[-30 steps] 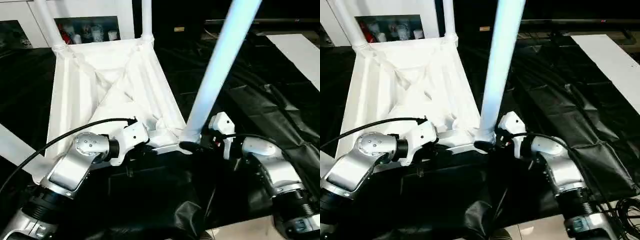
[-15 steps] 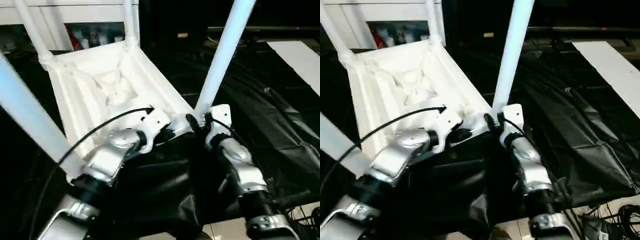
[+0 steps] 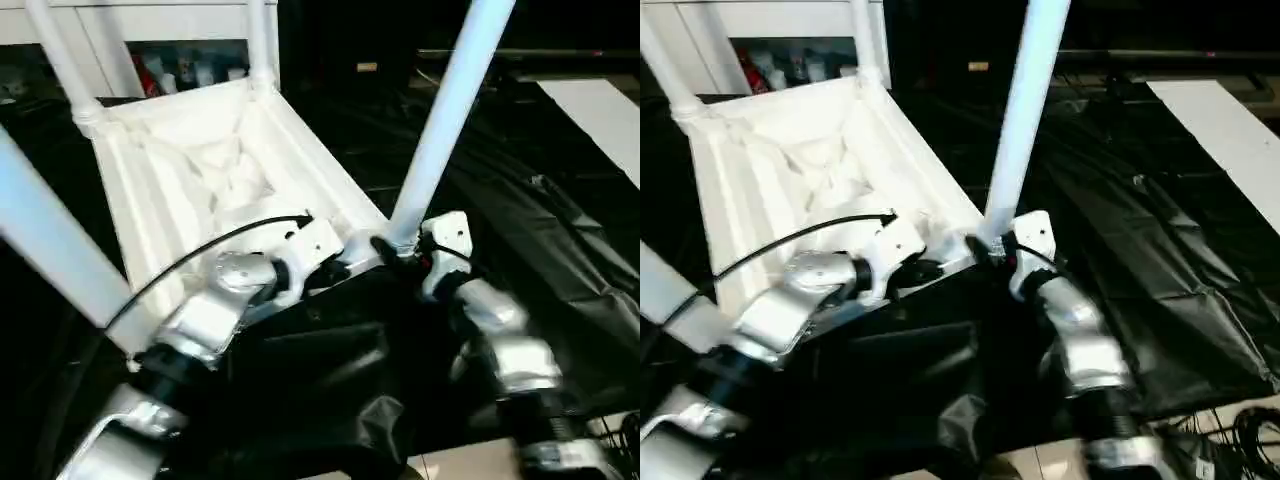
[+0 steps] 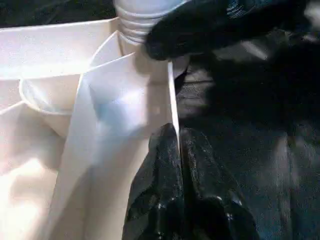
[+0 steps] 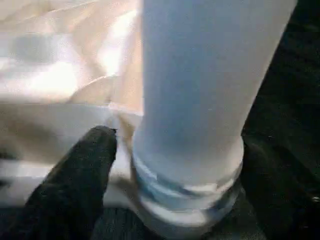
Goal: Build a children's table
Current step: Rotate leg to tighten
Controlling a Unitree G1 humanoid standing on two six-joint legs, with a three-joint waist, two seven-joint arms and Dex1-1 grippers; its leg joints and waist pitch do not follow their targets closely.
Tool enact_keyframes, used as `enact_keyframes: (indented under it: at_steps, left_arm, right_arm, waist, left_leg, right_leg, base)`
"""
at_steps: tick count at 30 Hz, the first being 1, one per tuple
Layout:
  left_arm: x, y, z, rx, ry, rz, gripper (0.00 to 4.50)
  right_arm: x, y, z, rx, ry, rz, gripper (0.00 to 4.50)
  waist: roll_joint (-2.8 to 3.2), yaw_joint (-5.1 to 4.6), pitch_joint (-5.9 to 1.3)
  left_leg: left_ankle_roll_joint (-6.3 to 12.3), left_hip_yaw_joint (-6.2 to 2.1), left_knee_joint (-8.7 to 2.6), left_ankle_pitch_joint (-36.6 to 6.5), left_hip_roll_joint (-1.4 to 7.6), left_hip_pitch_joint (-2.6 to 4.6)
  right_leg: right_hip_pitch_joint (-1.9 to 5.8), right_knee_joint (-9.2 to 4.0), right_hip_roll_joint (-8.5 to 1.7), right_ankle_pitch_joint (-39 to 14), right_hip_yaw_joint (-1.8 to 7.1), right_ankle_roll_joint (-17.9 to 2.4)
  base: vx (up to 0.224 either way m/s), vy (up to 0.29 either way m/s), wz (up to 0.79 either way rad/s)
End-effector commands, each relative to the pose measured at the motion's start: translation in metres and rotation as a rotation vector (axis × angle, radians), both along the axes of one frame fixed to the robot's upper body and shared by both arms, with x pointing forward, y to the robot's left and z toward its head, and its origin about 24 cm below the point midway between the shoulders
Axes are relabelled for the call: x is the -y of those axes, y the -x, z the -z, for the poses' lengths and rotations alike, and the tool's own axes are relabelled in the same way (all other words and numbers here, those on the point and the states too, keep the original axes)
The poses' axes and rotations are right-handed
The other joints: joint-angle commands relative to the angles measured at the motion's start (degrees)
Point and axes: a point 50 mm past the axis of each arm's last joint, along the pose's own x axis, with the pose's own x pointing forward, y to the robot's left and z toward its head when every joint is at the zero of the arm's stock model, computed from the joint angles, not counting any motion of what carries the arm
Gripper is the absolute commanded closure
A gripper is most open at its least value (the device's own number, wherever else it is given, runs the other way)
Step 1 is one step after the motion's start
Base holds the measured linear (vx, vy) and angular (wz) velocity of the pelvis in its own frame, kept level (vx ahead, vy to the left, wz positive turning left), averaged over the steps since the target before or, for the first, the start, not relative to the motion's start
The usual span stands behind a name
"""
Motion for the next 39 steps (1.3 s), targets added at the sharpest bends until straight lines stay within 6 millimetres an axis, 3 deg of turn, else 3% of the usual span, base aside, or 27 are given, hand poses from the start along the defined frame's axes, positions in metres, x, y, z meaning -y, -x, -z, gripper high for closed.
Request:
enact_keyframes:
  at_steps: [1, 6, 9, 12, 17, 20, 21, 29, 35, 37, 39]
  left_arm:
    - [-0.012, 0.022, 0.044, -0.192, -0.136, 0.057, 4.50]
    - [-0.021, 0.033, 0.030, -0.186, -0.122, 0.222, 4.50]
    - [-0.023, 0.040, 0.023, -0.195, -0.106, 0.308, 4.50]
    - [-0.026, 0.043, 0.019, -0.193, -0.116, 0.349, 4.50]
    - [-0.027, 0.044, 0.016, -0.182, -0.104, 0.357, 4.50]
    - [-0.027, 0.043, 0.016, -0.183, -0.099, 0.351, 4.50]
    - [-0.027, 0.043, 0.016, -0.181, -0.098, 0.351, 4.50]
    - [-0.029, 0.046, 0.019, -0.200, -0.095, 0.352, 4.50]
    - [-0.029, 0.047, 0.020, -0.211, -0.086, 0.347, 4.50]
    - [-0.029, 0.044, 0.023, -0.214, -0.078, 0.306, 4.50]
    - [-0.028, 0.041, 0.025, -0.210, -0.068, 0.262, 4.50]
  right_arm:
    - [-0.011, 0.010, -0.004, -0.008, 0.004, -0.194, 0.41]
    - [0.012, 0.019, -0.010, -0.016, 0.069, -0.304, 0.41]
    - [0.018, 0.020, -0.014, -0.017, 0.092, -0.334, 0.41]
    - [0.018, 0.022, -0.018, -0.026, 0.088, -0.376, 0.41]
    - [0.016, 0.027, -0.016, -0.058, 0.107, -0.464, 0.41]
    - [0.017, 0.026, -0.015, -0.063, 0.104, -0.466, 0.74]
    - [0.017, 0.026, -0.016, -0.065, 0.095, -0.470, 0.77]
    - [0.015, 0.028, -0.014, -0.078, 0.070, -0.483, 1.41]
    - [0.014, 0.029, -0.009, -0.084, 0.050, -0.460, 1.82]
    - [0.012, 0.024, -0.005, -0.058, 0.033, -0.370, 1.83]
    - [0.011, 0.019, -0.003, -0.040, 0.010, -0.293, 1.84]
  waist:
    - [-0.01, -0.08, -2.36]
    - [0.06, -0.19, -2.68]
    - [0.32, -0.14, -3.00]
    - [0.29, -0.01, -3.02]
    - [0.17, -0.07, -2.82]
    - [0.10, -0.11, -2.77]
    - [-0.11, -0.20, -2.81]
    - [0.07, -0.07, -2.91]
    - [0.24, -0.07, -2.90]
    - [0.28, -0.07, -2.85]
    - [0.33, -0.29, -2.55]
  left_leg:
    - [3.11, -0.81, -3.62, -13.55, 1.96, 0.37]
    - [4.74, -0.55, -3.15, -8.13, 2.00, 0.31]
    - [6.11, -0.22, -2.70, -4.26, 2.05, 0.81]
    - [7.70, -0.12, -2.44, -2.24, 2.05, 0.77]
    - [6.96, -0.14, -2.60, -4.99, 2.16, 0.82]
    - [5.68, -0.16, -2.70, -6.87, 2.23, 0.98]
    - [5.62, -0.12, -2.66, -6.88, 2.20, 0.93]
    - [6.77, -0.13, -2.35, -4.24, 2.04, 0.81]
    - [5.98, -0.20, -2.38, -5.40, 2.04, 0.86]
    - [5.93, -0.18, -2.42, -5.62, 2.06, 0.91]
    - [4.79, -0.23, -2.62, -7.81, 2.00, 0.79]
  right_leg:
    - [1.56, -4.20, -3.49, -15.01, 2.04, -9.45]
    - [1.98, -3.13, -3.27, -6.22, 1.92, -12.98]
    - [2.10, -2.20, -2.96, 2.62, 1.91, -15.77]
    - [2.40, -1.65, -3.05, 7.36, 1.90, -16.89]
    - [2.42, -2.05, -3.28, 1.98, 1.89, -16.86]
    - [2.22, -2.36, -3.35, -2.39, 1.99, -16.19]
    - [2.26, -2.36, -3.30, -2.53, 2.00, -16.09]
    - [2.39, -1.84, -3.22, 2.19, 1.99, -16.68]
    - [2.40, -1.92, -3.23, 0.38, 2.00, -16.65]
    - [2.29, -1.99, -3.24, 0.22, 1.98, -16.65]
    - [2.10, -2.42, -3.37, -3.72, 1.97, -16.34]
  base:
    - [0.000, 0.000, 0.00]
    - [0.000, 0.000, 0.00]
    - [0.000, 0.000, 0.00]
    - [0.000, 0.000, 0.00]
    - [0.000, 0.000, 0.00]
    - [0.000, 0.000, 0.00]
    - [0.000, 0.000, 0.00]
    - [0.000, 0.000, 0.00]
    - [0.000, 0.000, 0.00]
    - [0.000, 0.000, 0.00]
    - [0.000, 0.000, 0.00]
